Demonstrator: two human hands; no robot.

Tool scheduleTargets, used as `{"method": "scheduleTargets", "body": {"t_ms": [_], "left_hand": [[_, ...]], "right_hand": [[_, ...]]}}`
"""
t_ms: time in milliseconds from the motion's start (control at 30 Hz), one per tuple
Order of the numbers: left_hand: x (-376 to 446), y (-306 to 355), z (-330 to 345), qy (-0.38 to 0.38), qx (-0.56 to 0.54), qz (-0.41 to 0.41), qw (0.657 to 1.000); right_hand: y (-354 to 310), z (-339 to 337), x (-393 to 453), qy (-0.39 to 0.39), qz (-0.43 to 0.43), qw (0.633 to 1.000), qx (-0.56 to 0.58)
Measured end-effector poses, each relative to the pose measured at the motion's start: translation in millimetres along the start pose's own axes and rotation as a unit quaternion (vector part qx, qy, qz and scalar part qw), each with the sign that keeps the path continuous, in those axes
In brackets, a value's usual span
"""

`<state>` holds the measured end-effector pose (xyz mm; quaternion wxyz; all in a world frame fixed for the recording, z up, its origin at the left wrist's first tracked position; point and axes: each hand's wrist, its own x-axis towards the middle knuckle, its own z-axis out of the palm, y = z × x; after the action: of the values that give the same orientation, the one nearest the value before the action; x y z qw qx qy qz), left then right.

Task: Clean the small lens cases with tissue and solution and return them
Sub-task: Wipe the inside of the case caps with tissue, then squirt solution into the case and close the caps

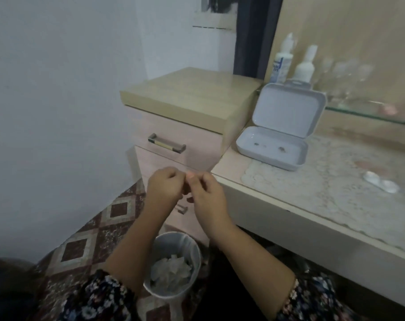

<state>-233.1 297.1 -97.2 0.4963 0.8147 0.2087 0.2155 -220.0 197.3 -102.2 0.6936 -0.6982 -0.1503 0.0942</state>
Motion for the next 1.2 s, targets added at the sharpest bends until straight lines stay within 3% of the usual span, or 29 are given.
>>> {"method": "scheduleTargets", "body": {"t_ms": [167,533,633,733,867,1067,1200], "left_hand": [[-4.7,61.8,25.4,-0.022,-0.032,0.068,0.997],[-14.8,134.9,131.4,-0.155,-0.038,0.125,0.979],[-20.4,141.2,163.5,-0.204,-0.036,0.132,0.969],[-29.0,142.9,195.5,-0.267,-0.007,0.153,0.951],[-34.9,148.2,231.5,-0.302,0.061,0.196,0.931],[-35.0,165.2,266.5,-0.299,0.149,0.26,0.906],[-33.4,170.1,277.8,-0.286,0.171,0.253,0.908]], "right_hand": [[-40.8,-48.0,-3.4,0.077,-0.073,0.994,-0.009],[-58.4,-206.2,-10.3,0.243,-0.093,0.962,-0.082],[-53.2,-250.7,-12.0,0.282,-0.072,0.944,-0.154],[-41.7,-297.9,-13.9,0.323,-0.038,0.895,-0.304],[-29.7,-335.1,-13.2,0.316,0.048,0.829,-0.459],[-26.1,-344.6,-11.4,0.292,0.068,0.812,-0.501],[-29.9,-349.3,-6.2,0.271,0.074,0.804,-0.525]]}}
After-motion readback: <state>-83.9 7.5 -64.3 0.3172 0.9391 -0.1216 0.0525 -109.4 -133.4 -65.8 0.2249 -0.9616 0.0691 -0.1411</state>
